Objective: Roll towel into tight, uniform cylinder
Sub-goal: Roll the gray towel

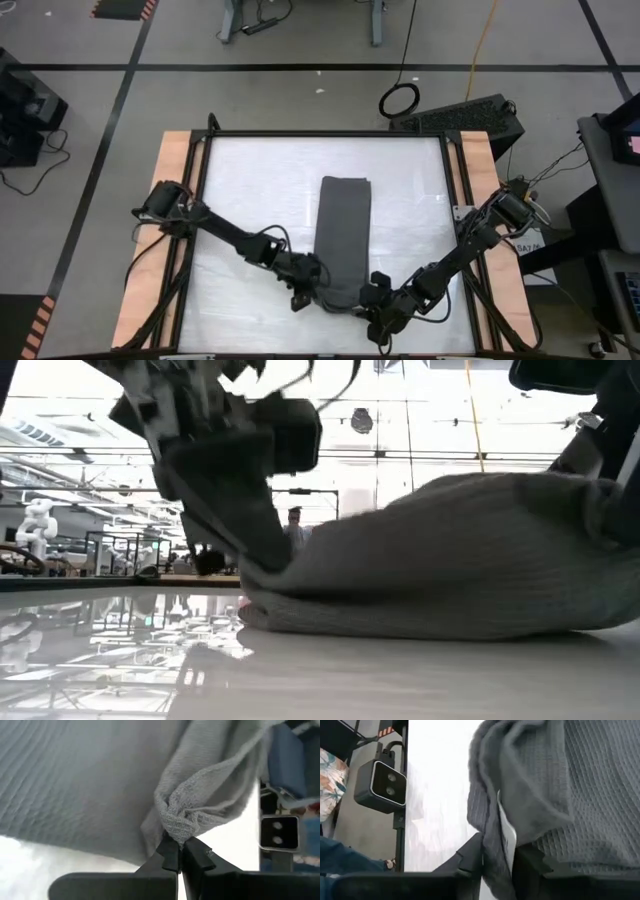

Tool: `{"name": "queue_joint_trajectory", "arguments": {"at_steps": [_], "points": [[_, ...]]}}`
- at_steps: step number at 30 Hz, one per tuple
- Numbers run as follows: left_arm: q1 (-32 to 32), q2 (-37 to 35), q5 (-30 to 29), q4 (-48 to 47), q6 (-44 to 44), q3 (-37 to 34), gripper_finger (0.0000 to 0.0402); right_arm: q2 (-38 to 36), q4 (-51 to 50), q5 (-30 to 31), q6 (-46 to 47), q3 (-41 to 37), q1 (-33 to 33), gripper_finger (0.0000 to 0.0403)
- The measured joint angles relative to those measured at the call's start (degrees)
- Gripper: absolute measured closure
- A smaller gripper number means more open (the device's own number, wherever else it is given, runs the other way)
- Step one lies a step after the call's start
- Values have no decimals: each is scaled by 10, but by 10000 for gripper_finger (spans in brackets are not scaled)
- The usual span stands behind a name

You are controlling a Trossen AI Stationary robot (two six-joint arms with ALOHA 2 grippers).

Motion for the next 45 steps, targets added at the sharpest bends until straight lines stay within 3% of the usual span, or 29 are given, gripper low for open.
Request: {"name": "queue_joint_trajectory", "arguments": {"at_steps": [8, 17, 22, 26, 33, 40, 45], "points": [[34, 28, 65, 16, -39, 0, 399, 0, -25, 2, 2, 0, 0, 270], [36, 53, 87, 39, -82, 3, 399, 0, -26, 6, -4, 0, 1, 109], [36, 54, 85, 40, -93, 3, 399, 0, -23, 42, 2, 0, 4, 61], [36, 54, 85, 40, -93, 2, 399, 0, -37, 44, -2, 2, 1, 61], [36, 55, 85, 40, -108, 2, 399, -5, -161, -13, 7, 64, 21, 83], [35, 55, 81, 41, -109, 1, 399, 4, -276, 67, -61, 162, 42, 134], [35, 55, 80, 42, -116, 1, 399, 27, -244, 49, -107, 165, 41, 184]]}}
